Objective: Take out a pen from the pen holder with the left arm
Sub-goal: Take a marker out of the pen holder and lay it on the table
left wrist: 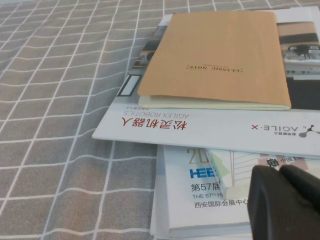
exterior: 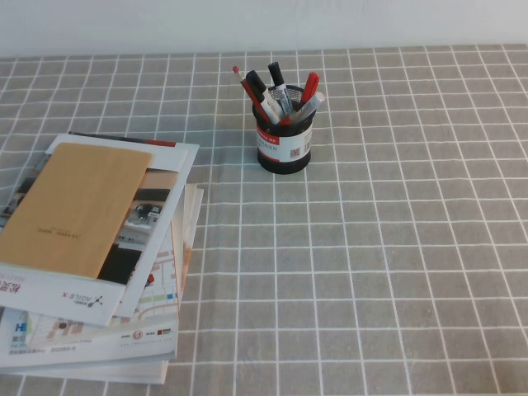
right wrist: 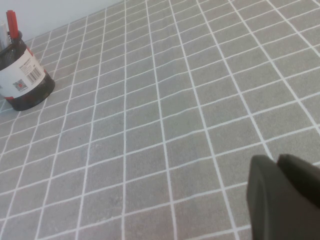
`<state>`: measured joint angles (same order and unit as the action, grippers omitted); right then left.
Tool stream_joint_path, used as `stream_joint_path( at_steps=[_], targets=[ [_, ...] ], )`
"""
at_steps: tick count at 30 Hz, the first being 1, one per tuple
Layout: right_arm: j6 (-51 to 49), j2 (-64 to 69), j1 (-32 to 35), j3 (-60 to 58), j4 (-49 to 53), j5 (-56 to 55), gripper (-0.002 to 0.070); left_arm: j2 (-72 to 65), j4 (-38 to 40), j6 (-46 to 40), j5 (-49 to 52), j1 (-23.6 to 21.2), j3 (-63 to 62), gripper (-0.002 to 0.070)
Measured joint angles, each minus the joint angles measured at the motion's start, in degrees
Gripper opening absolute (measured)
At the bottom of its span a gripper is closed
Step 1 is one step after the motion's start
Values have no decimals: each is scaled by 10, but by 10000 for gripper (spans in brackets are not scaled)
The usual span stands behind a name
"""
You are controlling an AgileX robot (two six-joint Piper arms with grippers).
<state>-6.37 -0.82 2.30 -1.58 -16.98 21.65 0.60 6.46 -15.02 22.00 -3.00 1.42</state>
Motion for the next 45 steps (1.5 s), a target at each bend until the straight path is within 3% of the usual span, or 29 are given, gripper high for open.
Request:
stream_joint_path(
  at_steps=[21,29,35,45],
  targets=[
    [0,0,0,0,0,0,-13,0,-13,3,-13,0,0,-4],
    [0,0,0,0,0,0,-13,0,208,60,-163,0,1,-4],
    [0,0,0,0,0,0,-13,0,388,131,-213,0,1,-4],
    [0,0,0,0,0,0,-13,0,439,150,-230,0,1,-4]
  ],
)
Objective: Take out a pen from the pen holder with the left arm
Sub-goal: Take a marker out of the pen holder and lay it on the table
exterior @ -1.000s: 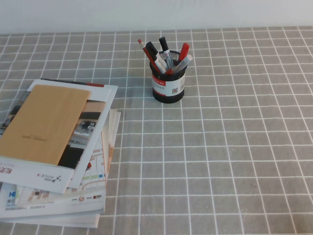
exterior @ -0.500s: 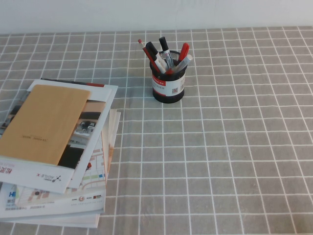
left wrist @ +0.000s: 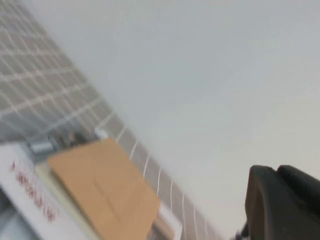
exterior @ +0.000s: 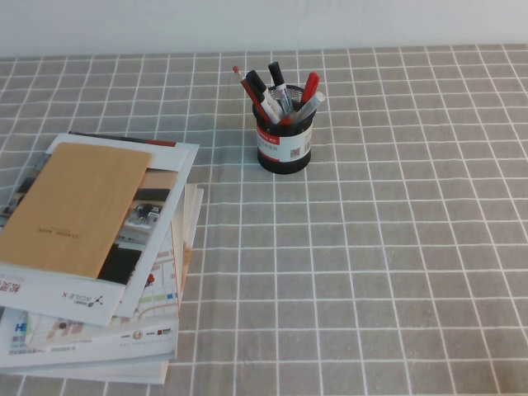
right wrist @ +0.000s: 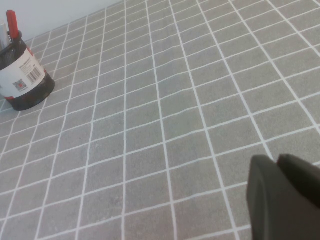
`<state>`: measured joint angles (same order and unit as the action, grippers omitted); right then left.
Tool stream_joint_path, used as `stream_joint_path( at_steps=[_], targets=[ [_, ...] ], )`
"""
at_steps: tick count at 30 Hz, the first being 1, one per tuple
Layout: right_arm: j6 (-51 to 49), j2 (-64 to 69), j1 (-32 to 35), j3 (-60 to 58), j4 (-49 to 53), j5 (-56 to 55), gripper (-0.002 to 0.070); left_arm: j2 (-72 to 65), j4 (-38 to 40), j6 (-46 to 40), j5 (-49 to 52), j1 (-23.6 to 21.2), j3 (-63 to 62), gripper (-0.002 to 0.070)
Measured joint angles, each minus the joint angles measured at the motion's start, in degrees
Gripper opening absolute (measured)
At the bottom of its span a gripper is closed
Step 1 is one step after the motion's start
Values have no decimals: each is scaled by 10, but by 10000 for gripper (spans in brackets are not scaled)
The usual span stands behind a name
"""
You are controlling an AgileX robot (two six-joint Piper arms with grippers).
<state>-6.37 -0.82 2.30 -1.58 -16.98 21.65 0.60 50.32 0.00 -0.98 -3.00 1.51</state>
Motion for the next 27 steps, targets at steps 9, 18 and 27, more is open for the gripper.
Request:
stream_joint_path(
  at_steps=[9,18,27],
  targets=[
    [0,0,0,0,0,0,-13,-124,-37,-181,220,0,-103,-4],
    [0,0,0,0,0,0,-13,-397,84,-481,323,0,-321,-4],
    [0,0,0,0,0,0,-13,-643,272,-669,439,9,-458,-4]
  ],
)
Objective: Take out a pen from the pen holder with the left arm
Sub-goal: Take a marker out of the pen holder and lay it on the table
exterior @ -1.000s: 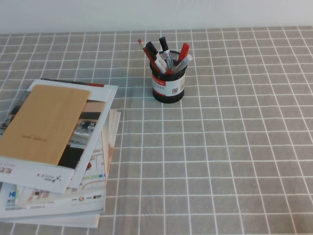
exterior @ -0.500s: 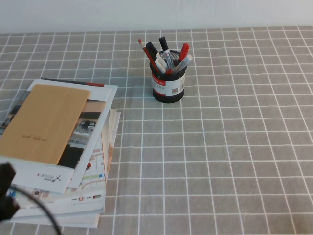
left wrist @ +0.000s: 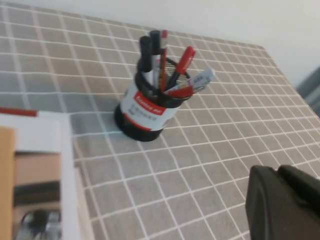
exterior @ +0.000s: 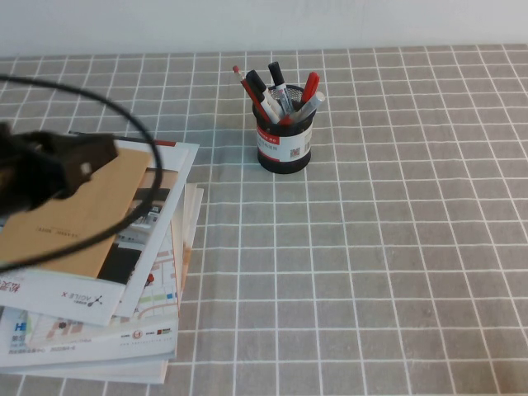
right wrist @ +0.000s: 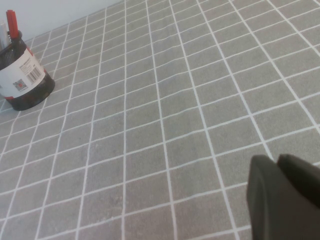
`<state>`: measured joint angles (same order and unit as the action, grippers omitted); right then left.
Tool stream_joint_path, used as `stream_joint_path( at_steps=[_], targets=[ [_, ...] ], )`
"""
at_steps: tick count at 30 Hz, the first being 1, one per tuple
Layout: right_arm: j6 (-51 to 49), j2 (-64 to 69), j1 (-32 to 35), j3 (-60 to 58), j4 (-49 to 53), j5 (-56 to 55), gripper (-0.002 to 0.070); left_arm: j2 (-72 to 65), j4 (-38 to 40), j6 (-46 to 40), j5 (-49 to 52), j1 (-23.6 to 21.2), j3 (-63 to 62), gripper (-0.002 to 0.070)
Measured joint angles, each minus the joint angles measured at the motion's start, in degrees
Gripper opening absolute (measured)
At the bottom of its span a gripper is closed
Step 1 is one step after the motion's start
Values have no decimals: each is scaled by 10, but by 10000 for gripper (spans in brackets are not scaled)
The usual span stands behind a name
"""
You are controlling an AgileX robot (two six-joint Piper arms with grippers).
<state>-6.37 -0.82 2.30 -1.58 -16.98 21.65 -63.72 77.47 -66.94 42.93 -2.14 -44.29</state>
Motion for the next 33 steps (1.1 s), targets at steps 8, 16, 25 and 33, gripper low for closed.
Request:
stream_joint_path(
  at_steps=[8,16,25,33],
  targets=[
    [0,0,0,0,0,0,-13,-132,30,-99,-102,136,-93,-4],
    [0,0,0,0,0,0,-13,-232,50,-132,-243,229,-166,11],
    [0,0,0,0,0,0,-13,-345,133,-146,-247,241,-251,386],
    [0,0,0,0,0,0,-13,-408,198,-224,-261,242,-312,444]
  ],
)
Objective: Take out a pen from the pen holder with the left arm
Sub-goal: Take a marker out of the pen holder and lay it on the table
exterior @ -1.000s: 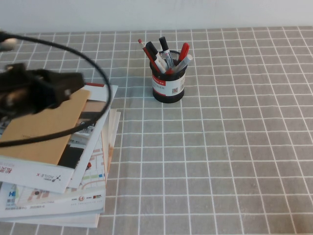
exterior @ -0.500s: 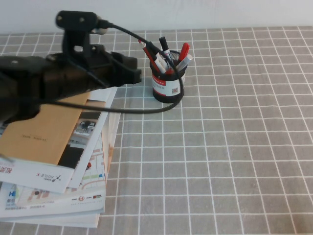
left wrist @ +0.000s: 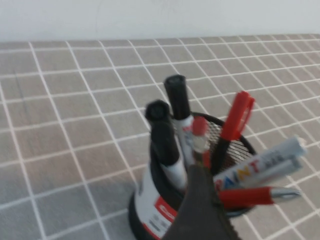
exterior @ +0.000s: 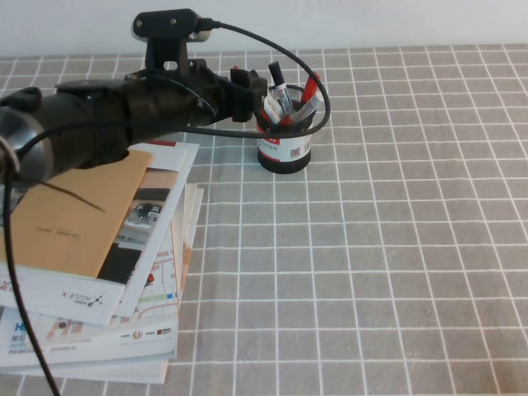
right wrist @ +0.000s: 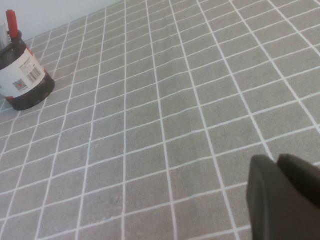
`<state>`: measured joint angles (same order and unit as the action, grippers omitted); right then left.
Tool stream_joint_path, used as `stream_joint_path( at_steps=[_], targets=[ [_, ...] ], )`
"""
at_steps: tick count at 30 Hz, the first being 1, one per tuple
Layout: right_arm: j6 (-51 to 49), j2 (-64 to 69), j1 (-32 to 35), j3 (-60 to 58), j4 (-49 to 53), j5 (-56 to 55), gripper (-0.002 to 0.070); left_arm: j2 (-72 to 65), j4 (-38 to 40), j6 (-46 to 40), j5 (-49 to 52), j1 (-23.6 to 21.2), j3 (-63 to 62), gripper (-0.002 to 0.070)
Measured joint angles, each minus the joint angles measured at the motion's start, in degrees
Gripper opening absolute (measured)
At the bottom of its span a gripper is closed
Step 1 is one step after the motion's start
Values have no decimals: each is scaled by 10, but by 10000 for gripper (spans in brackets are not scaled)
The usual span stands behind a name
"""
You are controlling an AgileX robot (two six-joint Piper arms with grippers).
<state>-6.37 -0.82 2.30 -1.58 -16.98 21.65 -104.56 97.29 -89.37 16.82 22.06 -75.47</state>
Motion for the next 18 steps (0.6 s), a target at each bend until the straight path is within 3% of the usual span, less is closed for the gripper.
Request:
stream_joint_path(
  at_steps=[14,18],
  targets=[
    [0,0,0,0,0,0,-13,-71,10,-41,-21,0,-68,428],
    [0,0,0,0,0,0,-13,-72,11,-41,-34,0,-71,332]
  ],
)
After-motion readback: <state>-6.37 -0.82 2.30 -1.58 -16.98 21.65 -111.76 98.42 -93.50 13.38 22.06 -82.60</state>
